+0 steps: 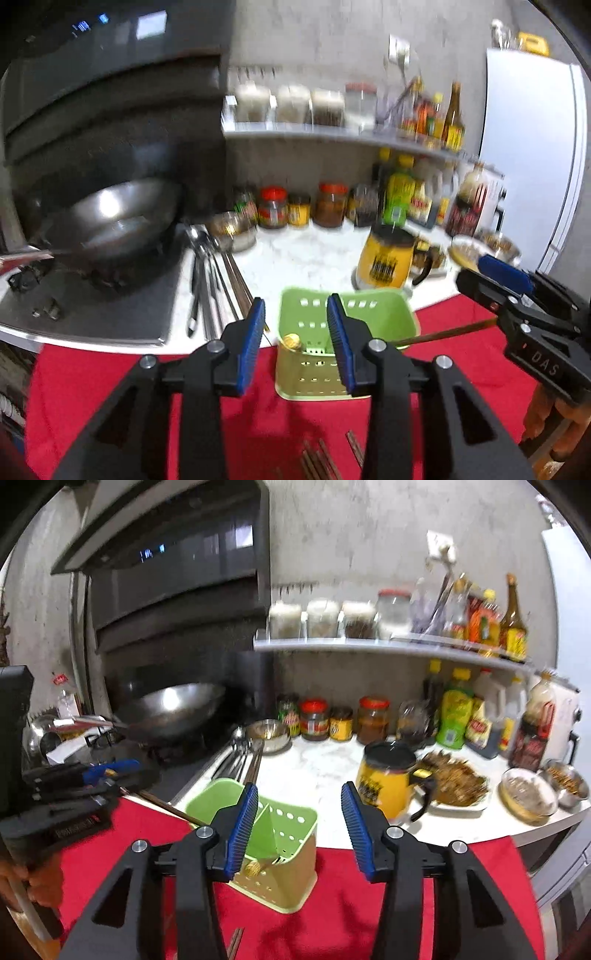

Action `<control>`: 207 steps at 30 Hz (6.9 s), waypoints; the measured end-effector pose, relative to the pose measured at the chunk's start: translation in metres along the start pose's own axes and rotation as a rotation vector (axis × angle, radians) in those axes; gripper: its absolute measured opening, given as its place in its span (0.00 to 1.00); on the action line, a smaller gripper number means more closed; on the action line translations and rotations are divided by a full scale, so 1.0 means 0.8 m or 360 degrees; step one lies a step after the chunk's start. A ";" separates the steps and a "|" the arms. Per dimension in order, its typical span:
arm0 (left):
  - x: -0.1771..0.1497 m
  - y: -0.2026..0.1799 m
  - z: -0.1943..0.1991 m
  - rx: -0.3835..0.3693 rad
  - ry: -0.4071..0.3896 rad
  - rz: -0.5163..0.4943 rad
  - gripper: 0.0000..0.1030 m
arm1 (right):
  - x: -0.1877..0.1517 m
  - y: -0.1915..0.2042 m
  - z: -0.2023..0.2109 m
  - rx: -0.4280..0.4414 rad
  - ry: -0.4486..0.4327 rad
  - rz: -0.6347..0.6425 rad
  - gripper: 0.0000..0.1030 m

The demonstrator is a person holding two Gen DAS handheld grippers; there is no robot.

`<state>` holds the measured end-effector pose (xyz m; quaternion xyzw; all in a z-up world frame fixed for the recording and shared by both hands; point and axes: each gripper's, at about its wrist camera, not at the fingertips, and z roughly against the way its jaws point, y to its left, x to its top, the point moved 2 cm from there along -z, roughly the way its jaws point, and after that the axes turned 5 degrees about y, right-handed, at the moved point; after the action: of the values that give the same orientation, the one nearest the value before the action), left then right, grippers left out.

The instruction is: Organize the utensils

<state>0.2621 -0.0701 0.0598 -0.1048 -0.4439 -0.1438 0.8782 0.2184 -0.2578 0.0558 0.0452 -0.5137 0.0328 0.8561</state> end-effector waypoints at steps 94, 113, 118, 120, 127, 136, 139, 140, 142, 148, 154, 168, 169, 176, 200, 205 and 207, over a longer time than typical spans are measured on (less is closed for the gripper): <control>-0.359 -0.017 0.107 0.0062 0.0586 -0.0113 0.27 | -0.321 0.008 0.094 0.0074 0.0697 -0.0009 0.29; -0.357 -0.020 0.100 0.0134 0.0574 -0.0090 0.27 | -0.336 0.016 0.114 0.0144 0.0632 0.0144 0.29; -0.359 -0.023 0.102 0.0157 0.0572 -0.0105 0.25 | -0.342 0.007 0.127 0.0126 0.0628 0.0125 0.29; -0.360 -0.025 0.103 0.0163 0.0569 -0.0116 0.23 | -0.344 0.005 0.130 0.0116 0.0624 0.0106 0.28; -0.364 -0.028 0.104 0.0215 0.0534 -0.0193 0.06 | -0.349 0.004 0.136 0.0110 0.0588 0.0088 0.08; -0.332 -0.010 0.128 0.0167 0.0385 -0.0083 0.06 | -0.324 0.005 0.151 0.0127 0.0479 0.0031 0.07; -0.304 -0.004 0.153 0.0167 0.0237 -0.0047 0.06 | -0.297 0.003 0.162 0.0165 0.0400 -0.0018 0.07; -0.294 -0.002 0.162 0.0170 0.0185 -0.0039 0.06 | -0.290 0.002 0.165 0.0174 0.0382 -0.0027 0.07; -0.273 0.001 0.179 0.0161 0.0083 -0.0019 0.06 | -0.269 0.002 0.174 0.0188 0.0314 -0.0039 0.07; -0.220 0.004 0.220 0.0161 -0.0163 -0.0009 0.06 | -0.206 0.005 0.197 0.0177 0.0125 -0.0022 0.07; -0.191 0.004 0.242 0.0148 -0.0292 -0.0008 0.06 | -0.156 0.005 0.209 0.0170 0.0001 -0.0015 0.07; -0.172 0.009 0.254 0.0124 -0.0354 0.0015 0.06 | -0.106 0.018 0.219 0.0132 -0.0092 0.0076 0.07; -0.173 0.009 0.252 0.0113 -0.0338 0.0013 0.06 | -0.105 0.020 0.218 0.0123 -0.0095 0.0084 0.07; -0.180 0.012 0.231 0.0105 -0.0268 0.0031 0.07 | -0.117 0.013 0.176 0.0164 0.0052 0.0042 0.07; -0.186 0.008 0.165 0.0086 -0.0004 0.0023 0.06 | -0.143 0.013 0.119 0.0106 0.0241 0.0053 0.06; -0.114 -0.013 0.164 0.0026 -0.0170 -0.0051 0.06 | -0.080 0.003 0.123 -0.0015 0.0058 0.0105 0.06; -0.082 -0.023 0.163 -0.0015 -0.0232 -0.0065 0.06 | -0.048 -0.003 0.124 -0.0062 -0.0031 0.0109 0.06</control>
<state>0.1213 -0.0362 0.0836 -0.1100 -0.5081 -0.1558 0.8399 0.1136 -0.2714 0.0683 0.0112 -0.5239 0.0519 0.8501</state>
